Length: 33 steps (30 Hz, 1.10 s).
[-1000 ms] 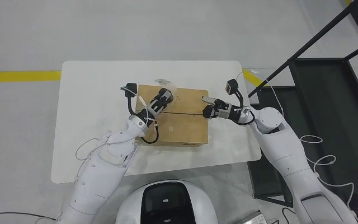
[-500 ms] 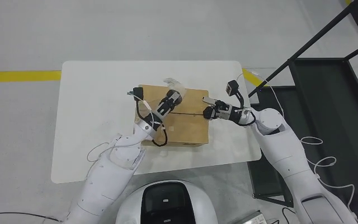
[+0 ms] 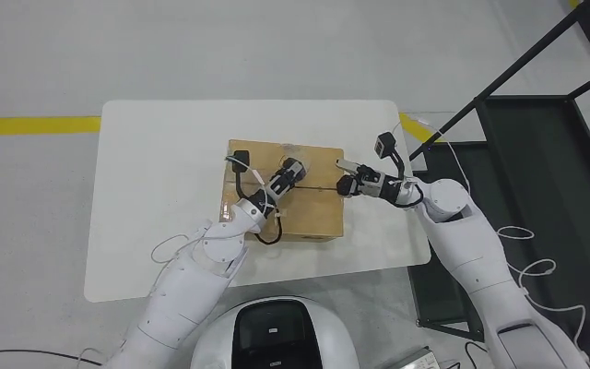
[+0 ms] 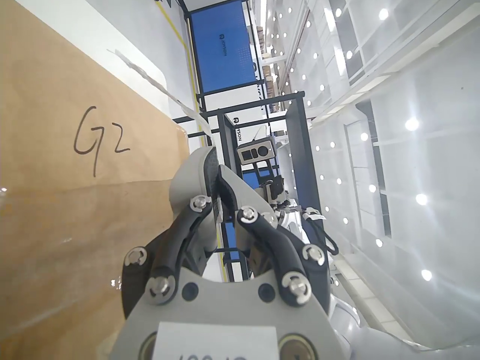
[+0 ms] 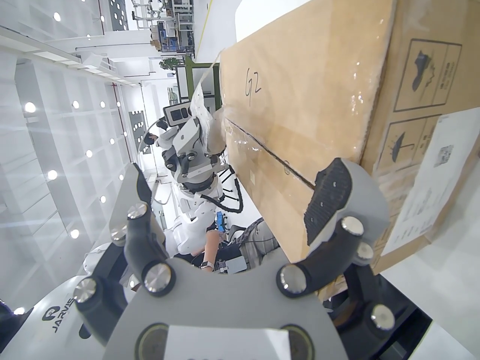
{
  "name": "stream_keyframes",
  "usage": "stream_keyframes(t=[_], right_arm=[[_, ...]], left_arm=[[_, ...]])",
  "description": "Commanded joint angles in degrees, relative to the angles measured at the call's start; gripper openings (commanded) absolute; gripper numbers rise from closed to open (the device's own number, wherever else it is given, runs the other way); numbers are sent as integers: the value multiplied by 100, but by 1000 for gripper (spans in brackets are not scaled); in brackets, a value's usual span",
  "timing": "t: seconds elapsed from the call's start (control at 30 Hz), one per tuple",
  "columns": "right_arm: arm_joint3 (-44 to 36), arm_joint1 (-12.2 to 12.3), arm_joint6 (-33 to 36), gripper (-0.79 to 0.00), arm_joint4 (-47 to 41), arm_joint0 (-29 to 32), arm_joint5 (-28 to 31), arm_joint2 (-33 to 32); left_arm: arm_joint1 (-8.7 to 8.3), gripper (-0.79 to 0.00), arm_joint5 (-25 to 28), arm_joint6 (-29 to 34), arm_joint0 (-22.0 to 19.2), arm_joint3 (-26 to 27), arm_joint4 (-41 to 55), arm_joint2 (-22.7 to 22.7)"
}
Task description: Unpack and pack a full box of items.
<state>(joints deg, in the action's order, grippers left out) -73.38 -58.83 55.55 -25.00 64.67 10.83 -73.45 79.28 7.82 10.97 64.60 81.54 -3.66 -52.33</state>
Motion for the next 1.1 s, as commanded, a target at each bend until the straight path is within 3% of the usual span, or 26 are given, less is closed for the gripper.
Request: stream_keyframes(t=[0.0,0.47,0.9,0.93,0.97,1.07], right_arm=[[-4,14,-47,0,-39,52,44,-96],[-291,200,-339,0,-575,1107,411,-1328],[-345,187,-356,0,-630,1251,426,-1369],[-337,185,-355,0,-629,1244,427,-1365],[-333,184,-348,0,-620,1238,439,-1362],[-295,181,-356,0,-627,1229,464,-1372]], left_arm=[[11,-785,-25,-2,5,-47,-41,25],[96,-785,-21,-56,-13,-244,-312,140],[150,-767,-181,-25,-55,-434,-817,243],[156,-499,-185,-22,-65,-446,-853,255],[162,-25,-164,-42,-75,-446,-897,265],[187,0,-173,-52,-107,-474,-915,287]])
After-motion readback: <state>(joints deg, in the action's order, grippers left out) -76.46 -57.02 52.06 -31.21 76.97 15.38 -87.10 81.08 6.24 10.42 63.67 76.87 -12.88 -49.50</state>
